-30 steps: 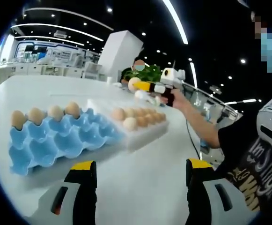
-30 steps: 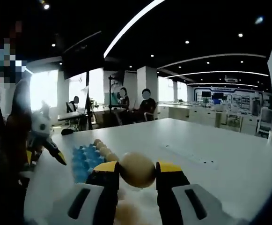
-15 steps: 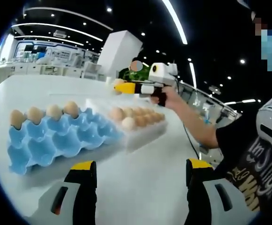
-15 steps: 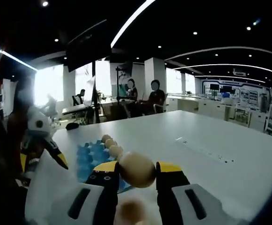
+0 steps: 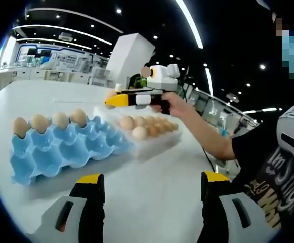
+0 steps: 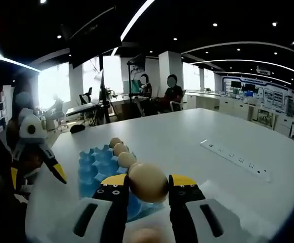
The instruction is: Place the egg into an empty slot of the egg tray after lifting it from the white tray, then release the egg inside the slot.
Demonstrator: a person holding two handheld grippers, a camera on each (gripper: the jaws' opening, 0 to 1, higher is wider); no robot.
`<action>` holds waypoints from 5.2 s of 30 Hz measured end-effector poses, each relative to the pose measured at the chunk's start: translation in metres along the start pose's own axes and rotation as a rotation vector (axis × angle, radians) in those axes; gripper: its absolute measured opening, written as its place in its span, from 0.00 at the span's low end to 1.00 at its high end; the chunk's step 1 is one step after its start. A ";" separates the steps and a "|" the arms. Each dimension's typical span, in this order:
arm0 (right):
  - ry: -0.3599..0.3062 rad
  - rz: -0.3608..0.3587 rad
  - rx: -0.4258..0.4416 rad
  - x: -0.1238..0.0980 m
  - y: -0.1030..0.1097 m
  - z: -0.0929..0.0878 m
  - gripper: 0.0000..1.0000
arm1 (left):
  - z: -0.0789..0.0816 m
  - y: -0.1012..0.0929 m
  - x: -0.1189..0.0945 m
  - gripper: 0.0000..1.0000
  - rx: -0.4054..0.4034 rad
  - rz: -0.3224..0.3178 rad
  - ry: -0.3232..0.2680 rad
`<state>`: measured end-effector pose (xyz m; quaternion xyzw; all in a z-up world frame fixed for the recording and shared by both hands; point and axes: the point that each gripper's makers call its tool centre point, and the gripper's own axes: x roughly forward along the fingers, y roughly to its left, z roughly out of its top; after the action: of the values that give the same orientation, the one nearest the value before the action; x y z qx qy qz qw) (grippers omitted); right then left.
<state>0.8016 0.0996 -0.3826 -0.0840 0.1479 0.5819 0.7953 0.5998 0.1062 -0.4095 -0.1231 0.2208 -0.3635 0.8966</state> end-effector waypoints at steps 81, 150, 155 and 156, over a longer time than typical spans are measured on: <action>-0.237 -0.128 -0.049 -0.127 0.007 0.032 0.27 | 0.044 0.014 0.034 0.79 0.221 0.082 -0.016; -0.165 -0.257 -0.203 -0.208 0.035 -0.038 0.74 | 0.067 0.038 0.167 0.64 0.288 0.080 0.200; -0.163 -0.277 -0.158 -0.215 0.033 -0.044 0.75 | 0.070 0.044 0.169 0.63 0.298 0.080 0.217; -0.159 -0.284 -0.157 -0.217 0.031 -0.046 0.75 | 0.070 0.045 0.169 0.63 0.300 0.080 0.219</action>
<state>0.7051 -0.0999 -0.3527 -0.1196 0.0255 0.4781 0.8697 0.7690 0.0228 -0.4171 0.0613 0.2651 -0.3676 0.8893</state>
